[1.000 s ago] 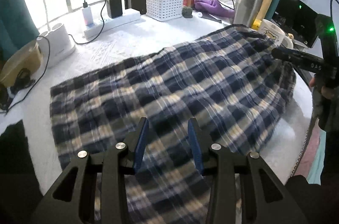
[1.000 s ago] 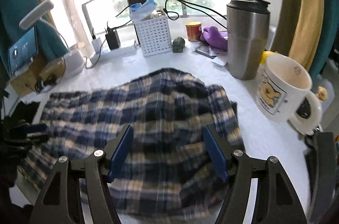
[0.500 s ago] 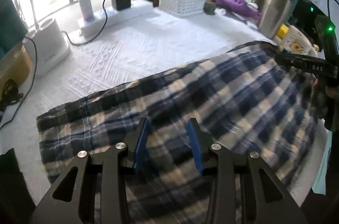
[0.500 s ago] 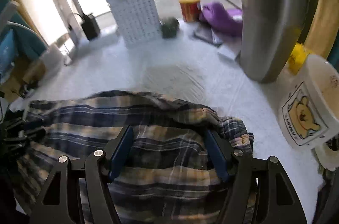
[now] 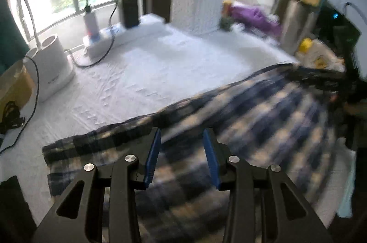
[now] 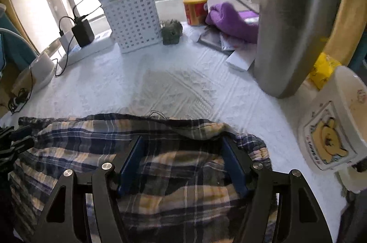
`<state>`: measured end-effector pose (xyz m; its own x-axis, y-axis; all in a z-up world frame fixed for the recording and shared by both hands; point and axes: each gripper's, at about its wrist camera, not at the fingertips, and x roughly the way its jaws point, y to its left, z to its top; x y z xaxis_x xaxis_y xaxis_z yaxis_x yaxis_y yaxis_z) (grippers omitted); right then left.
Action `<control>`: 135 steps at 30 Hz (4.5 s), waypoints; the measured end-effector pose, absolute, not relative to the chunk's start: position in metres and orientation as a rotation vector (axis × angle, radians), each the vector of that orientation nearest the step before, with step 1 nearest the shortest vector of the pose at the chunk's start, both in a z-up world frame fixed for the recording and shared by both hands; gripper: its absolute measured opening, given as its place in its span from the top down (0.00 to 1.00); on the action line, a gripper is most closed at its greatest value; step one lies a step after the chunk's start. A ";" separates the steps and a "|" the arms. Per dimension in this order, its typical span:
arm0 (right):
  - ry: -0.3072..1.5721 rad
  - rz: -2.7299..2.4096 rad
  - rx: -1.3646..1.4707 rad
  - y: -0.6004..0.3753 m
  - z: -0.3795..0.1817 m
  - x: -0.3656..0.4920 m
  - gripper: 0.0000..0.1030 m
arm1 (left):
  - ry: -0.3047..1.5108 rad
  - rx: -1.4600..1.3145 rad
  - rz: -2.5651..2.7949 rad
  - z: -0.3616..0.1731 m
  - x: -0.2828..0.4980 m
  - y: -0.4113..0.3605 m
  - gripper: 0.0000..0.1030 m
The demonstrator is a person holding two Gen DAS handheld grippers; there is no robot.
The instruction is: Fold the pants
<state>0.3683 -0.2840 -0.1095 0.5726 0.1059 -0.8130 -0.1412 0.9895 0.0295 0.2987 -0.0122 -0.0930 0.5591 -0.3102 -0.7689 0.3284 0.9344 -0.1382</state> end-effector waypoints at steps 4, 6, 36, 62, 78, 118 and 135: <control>0.935 0.152 -0.058 -0.282 -0.102 0.350 0.31 | 0.921 0.005 -0.470 -0.085 0.277 -0.030 0.63; 0.935 0.162 -0.071 -0.279 -0.100 0.339 0.31 | 0.939 0.014 -0.500 -0.087 0.268 -0.042 0.63; 0.931 0.246 -0.265 -0.244 -0.122 0.250 0.27 | 1.017 0.043 -0.355 -0.109 0.218 -0.058 0.42; 0.904 0.171 -0.094 -0.295 -0.094 0.207 0.25 | 0.937 -0.057 -0.104 -0.094 0.170 0.035 0.39; 0.940 0.113 0.196 -0.336 -0.099 0.194 0.08 | 0.868 -0.076 -0.012 -0.084 0.180 0.059 0.39; 0.880 0.337 0.471 -0.341 -0.115 0.298 0.50 | 0.882 -0.107 0.138 -0.076 0.197 0.079 0.39; 0.817 0.333 0.413 -0.358 -0.099 0.294 0.88 | 0.963 -0.040 0.035 -0.105 0.230 0.079 0.39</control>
